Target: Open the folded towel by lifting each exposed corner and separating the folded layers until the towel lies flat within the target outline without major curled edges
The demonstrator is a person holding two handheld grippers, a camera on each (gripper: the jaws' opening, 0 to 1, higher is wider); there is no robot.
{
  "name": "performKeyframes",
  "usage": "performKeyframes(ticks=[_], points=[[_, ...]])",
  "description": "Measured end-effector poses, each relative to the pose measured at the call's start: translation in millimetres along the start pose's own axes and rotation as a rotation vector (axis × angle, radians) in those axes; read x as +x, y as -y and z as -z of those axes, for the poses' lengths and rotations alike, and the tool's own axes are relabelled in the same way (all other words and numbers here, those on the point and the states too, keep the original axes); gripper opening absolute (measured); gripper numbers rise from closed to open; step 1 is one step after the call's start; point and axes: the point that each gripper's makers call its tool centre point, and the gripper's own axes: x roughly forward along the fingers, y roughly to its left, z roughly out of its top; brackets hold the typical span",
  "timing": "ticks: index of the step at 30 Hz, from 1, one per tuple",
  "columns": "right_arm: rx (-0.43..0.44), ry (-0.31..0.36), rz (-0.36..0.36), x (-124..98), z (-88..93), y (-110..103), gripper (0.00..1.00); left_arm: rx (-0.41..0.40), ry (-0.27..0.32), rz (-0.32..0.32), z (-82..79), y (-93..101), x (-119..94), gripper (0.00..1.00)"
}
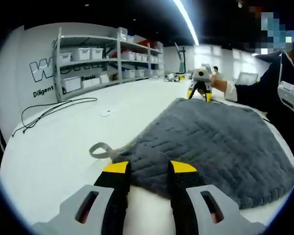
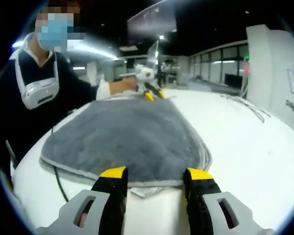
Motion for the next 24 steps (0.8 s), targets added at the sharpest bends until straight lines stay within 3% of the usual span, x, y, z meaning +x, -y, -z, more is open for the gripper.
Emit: performKeyframes(ticks=[12, 17, 20, 24], points=[[0.011, -0.002, 0.002, -2, 1.6, 1, 0.45, -0.017, 0.007, -0.002, 0.9, -1.2, -1, 0.29], [0.028, -0.059, 0.047, -12, -1.7, 7, 0.49, -0.011, -0.001, -0.028, -1.8, -0.3, -3, 0.32], [0.064, -0.007, 0.079, -20, -13.0, 12, 0.46, -0.007, 0.013, -0.051, -5.0, -1.1, -5, 0.35], [0.083, -0.007, 0.075, -23, -11.3, 11, 0.43, -0.013, 0.05, -0.053, -12.8, 0.2, -8, 0.35]])
